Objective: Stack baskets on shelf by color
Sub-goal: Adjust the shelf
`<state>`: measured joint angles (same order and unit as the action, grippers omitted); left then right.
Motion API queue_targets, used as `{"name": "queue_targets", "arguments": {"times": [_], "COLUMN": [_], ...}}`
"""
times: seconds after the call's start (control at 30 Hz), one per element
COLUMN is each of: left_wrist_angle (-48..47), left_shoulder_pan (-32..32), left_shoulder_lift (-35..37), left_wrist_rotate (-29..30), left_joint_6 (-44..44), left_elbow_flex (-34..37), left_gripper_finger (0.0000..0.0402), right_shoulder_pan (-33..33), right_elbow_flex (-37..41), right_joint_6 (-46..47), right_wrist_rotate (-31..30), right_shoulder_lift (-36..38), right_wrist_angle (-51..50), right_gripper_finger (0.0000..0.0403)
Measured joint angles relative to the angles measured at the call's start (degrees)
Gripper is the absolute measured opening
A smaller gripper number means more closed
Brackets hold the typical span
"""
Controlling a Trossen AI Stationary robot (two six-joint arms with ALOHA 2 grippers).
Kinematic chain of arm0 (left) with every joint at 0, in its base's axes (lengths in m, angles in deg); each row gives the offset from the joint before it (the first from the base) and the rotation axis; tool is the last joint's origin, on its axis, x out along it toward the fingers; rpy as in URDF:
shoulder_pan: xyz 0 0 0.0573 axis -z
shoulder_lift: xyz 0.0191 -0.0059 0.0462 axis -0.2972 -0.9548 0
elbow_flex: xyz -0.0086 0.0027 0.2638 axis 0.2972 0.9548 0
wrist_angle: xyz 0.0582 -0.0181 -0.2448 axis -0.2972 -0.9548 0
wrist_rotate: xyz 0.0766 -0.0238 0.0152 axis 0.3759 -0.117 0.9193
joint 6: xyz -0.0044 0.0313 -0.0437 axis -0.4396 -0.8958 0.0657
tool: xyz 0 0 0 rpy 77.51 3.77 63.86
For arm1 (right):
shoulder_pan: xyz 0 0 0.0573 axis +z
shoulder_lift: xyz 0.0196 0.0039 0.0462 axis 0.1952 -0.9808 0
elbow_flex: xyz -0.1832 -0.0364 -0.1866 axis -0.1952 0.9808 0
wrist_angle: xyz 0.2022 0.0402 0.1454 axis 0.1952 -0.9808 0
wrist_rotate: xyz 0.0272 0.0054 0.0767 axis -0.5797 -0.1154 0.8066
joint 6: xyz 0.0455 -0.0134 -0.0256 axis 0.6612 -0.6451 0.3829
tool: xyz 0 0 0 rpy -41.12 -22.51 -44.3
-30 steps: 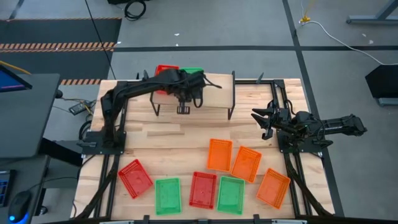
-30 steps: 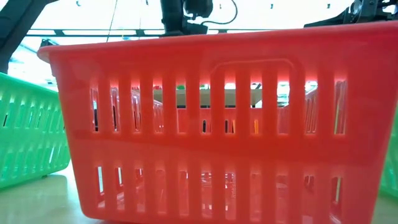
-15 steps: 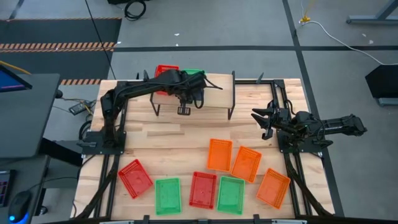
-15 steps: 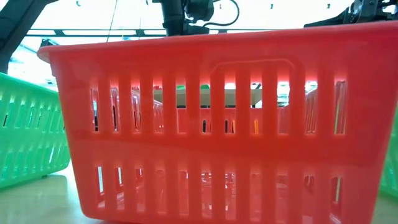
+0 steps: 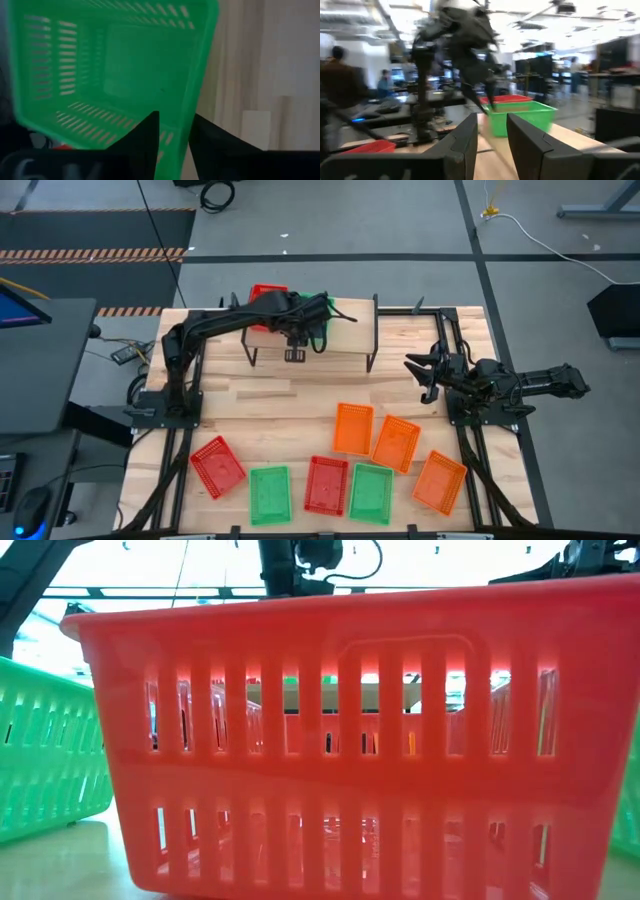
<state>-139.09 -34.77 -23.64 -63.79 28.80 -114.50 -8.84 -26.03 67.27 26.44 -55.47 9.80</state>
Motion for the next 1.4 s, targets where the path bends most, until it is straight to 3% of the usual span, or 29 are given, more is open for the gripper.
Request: {"name": "queue_targets", "arguments": {"times": [0.07, 0.2, 0.6, 0.83, 0.97, 1.07, 1.2, 1.4], "left_wrist_angle": [-1.23, -1.2, -2.24, -1.5, -1.4, -1.21, -2.16, -3.52], "left_shoulder_pan": [0.54, 2.16, 7.57, 10.64, 13.06, 14.56, 15.71, 16.57], "left_shoulder_lift": [0.0, 0.02, 0.07, 0.88, 0.68, 1.05, 2.63, 4.27], "left_wrist_rotate": [0.1, -0.58, -3.55, -22.0, -21.0, -16.85, -12.07, -11.24], "left_joint_6": [0.03, -0.23, 2.06, 6.75, 7.41, 8.48, 10.43, 12.24], "left_elbow_flex": [-2.26, -8.6, -22.11, -19.44, -18.79, -18.8, -18.8, -18.83], "left_gripper_finger": [0.011, 0.0108, 0.0108, 0.0107, 0.0099, 0.0089, 0.0077, 0.0071], "right_shoulder_pan": [-0.02, -0.07, -4.59, -8.38, -9.64, -11.24, -14.26, -18.66], "right_elbow_flex": [0.0, 0.02, -0.02, -6.85, -9.53, -10.67, -11.08, -11.11], "right_joint_6": [0.27, 0.29, 1.52, 1.96, 1.89, 1.73, 1.44, 1.35], "right_wrist_rotate": [-4.52, -5.44, -2.54, 3.93, 6.02, 6.66, 6.72, 6.48], "right_shoulder_lift": [0.0, -2.15, -19.29, -35.18, -43.55, -48.42, -53.02, -57.59], "right_wrist_angle": [-1.69, -9.48, 0.98, 1.98, 1.94, 3.38, 6.82, 9.24], "right_gripper_finger": [0.011, 0.011, 0.011, 0.0111, 0.0111, 0.0112, 0.0112, 0.0112]}}
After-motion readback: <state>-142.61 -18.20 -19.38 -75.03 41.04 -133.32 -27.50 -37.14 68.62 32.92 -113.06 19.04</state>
